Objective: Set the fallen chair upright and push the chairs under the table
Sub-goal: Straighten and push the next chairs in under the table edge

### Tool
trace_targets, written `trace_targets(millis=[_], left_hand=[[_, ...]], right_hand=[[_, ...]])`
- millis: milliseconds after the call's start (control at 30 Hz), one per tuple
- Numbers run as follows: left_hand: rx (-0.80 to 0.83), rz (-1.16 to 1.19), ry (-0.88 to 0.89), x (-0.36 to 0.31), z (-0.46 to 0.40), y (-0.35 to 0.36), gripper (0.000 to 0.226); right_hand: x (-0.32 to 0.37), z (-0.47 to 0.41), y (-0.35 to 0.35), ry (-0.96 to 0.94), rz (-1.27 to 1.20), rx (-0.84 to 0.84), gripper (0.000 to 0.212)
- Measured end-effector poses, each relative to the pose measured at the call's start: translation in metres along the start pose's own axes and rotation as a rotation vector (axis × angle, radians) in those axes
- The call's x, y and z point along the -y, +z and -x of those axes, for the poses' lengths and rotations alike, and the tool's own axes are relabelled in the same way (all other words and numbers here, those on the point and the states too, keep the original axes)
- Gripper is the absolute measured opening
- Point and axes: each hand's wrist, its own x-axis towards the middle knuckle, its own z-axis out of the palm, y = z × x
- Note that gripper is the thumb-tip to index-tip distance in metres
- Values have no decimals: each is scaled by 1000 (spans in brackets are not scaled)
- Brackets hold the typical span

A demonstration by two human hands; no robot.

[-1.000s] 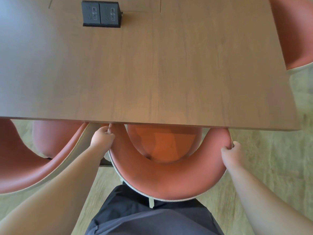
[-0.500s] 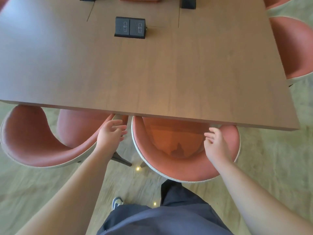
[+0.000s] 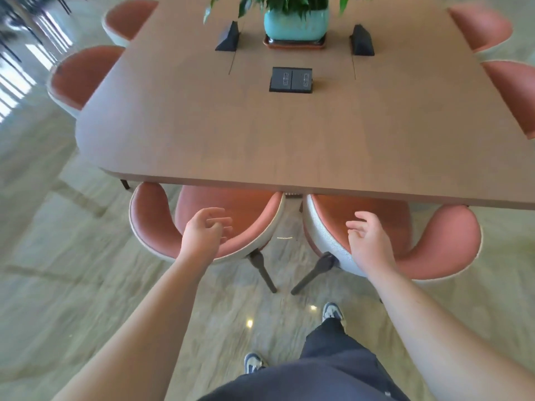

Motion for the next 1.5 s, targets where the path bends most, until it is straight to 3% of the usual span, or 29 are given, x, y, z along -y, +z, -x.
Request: trace_targets(millis=[300, 833, 1133, 1300, 1500], left_hand=[[-15, 36, -19, -1, -27, -66, 44], [-106, -157, -296, 45, -186, -136, 36], [-76, -405, -307, 67, -268, -174, 43], [-14, -541, -283, 91, -325, -200, 59], [121, -630, -412, 105, -382, -213, 72]], right_hand=[[55, 19, 62, -21, 56, 82, 37], [76, -94, 191, 234, 224, 305, 44], [83, -122, 231, 371, 377, 299, 61], [85, -127, 257, 484, 437, 213, 49], [88, -136, 283, 621, 482, 112, 58]])
